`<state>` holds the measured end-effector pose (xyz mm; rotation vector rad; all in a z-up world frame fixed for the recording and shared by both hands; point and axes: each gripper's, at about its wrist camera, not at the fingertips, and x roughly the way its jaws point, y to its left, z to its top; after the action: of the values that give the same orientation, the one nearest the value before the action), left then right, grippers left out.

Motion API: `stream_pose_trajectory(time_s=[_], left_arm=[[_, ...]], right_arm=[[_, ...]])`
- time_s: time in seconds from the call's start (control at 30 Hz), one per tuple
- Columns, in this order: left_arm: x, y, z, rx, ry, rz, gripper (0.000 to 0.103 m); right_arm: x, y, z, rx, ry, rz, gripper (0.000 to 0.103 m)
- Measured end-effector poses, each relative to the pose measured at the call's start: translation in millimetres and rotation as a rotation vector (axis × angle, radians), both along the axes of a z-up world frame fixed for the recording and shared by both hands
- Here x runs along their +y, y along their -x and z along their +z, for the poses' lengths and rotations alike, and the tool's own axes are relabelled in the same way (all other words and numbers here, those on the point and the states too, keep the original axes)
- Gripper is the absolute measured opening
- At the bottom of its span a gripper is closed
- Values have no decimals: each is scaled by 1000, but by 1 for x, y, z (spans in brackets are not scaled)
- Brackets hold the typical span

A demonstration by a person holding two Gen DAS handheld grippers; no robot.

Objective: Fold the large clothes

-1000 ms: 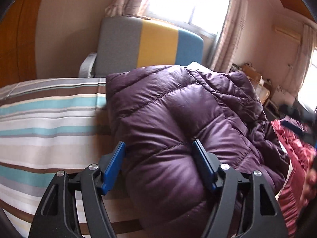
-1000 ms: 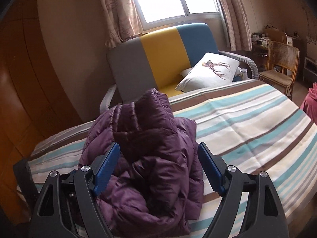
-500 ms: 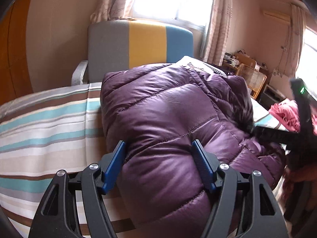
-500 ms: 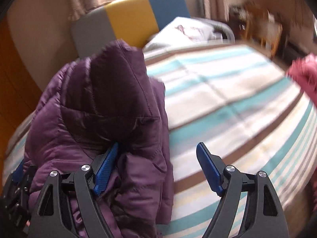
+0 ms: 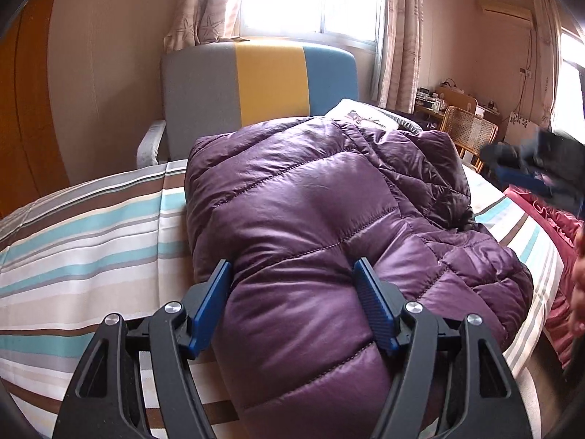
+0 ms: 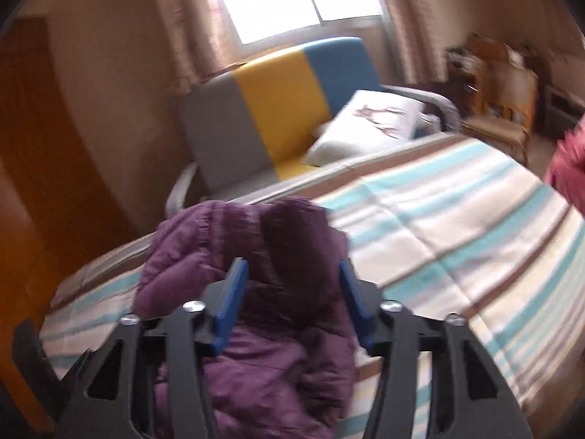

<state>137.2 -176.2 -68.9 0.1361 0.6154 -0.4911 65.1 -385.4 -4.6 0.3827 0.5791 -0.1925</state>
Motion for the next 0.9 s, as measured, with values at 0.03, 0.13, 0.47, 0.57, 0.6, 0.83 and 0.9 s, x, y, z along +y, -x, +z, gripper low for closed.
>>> stream_pose_trajectory(time_s=[0.03,0.13,0.47,0.57,0.6,0.83,0.9], left_arm=[[0,0,0,5,1,2,68],[1,-2,1,15,-5,1,68],[-10,-7,-4,2,-22,-24,71],[-11,-7,-5,-5,-28,-22,72],[-11,-8,-4,0,-24,-21,73],[2,-34,25,82,89,57,77],[-2,-47,35,77,87,81,76]], right_arm=[[10,-10,3,18,23,43,29],[23,-45,-8,84,86,91,18],[-12,-81,-91,174,-9,-24,4],[-1,-78,-92,173,53,-36,4],[-1,-77,-92,175,59,-36,4],[-10,-78,-94,174,37,-35,4],[-13,-82,-95,174,36,-34,4]])
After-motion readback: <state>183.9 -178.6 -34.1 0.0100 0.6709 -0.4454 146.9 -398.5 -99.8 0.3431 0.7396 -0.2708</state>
